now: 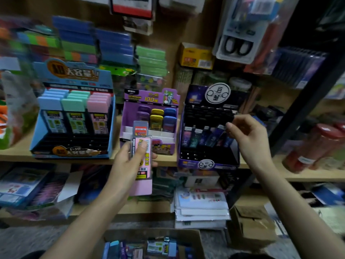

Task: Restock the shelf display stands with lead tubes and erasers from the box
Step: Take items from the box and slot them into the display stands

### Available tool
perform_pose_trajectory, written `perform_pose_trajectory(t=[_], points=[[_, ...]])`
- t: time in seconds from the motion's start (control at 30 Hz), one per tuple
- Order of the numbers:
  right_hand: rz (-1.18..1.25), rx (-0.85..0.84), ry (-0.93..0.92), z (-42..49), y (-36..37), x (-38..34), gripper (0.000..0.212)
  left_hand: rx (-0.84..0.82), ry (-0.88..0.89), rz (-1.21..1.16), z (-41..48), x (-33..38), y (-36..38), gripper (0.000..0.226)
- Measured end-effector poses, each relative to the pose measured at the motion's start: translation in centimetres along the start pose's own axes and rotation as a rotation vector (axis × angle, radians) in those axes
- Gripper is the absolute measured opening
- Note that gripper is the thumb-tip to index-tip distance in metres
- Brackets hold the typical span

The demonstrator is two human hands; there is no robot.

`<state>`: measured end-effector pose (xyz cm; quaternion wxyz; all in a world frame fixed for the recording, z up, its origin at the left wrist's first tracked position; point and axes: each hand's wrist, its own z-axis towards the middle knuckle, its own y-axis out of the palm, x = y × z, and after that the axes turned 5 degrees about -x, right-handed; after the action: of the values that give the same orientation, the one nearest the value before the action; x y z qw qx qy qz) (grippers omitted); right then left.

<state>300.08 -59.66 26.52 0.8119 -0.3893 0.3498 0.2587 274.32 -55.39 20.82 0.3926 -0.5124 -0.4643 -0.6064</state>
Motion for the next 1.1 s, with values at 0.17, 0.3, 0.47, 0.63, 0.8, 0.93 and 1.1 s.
perform_pose_trajectory(t=[0.17, 0.3, 0.47, 0.63, 0.8, 0.93, 1.1], points=[[-0.067, -0.056, -0.077, 0.5, 1.1, 1.5, 0.012, 0.008, -0.016, 0.033, 0.2, -0.7, 0.4, 0.022], [-0.053, -0.087, -0.073, 1.0, 1.3, 1.7, 0.007, -0.004, -0.021, 0.058, 0.2, -0.9, 0.4, 0.024], [-0.033, -0.134, 0.042, 1.4, 2.2, 1.6, 0.005, -0.005, -0.015, 0.047, 0.1, -0.9, 0.5, 0.021], [-0.197, -0.073, 0.073, 1.7, 3.2, 1.3, 0.013, -0.029, -0.006, 0.032, 0.0, -0.9, 0.7, 0.025], [-0.341, -0.094, 0.09, 1.4, 3.0, 0.5, 0.021, -0.037, -0.001, 0.014, -0.3, -0.5, 0.4, 0.024], [-0.378, -0.02, 0.0, -0.7, 2.2, -1.2, 0.025, -0.06, 0.005, 0.0, -0.8, -0.3, 0.1, 0.023], [0.186, -0.463, 0.236, -4.8, 5.6, -4.9, 0.014, -0.095, 0.0, -0.014, -1.7, -0.1, 0.2, 0.036]])
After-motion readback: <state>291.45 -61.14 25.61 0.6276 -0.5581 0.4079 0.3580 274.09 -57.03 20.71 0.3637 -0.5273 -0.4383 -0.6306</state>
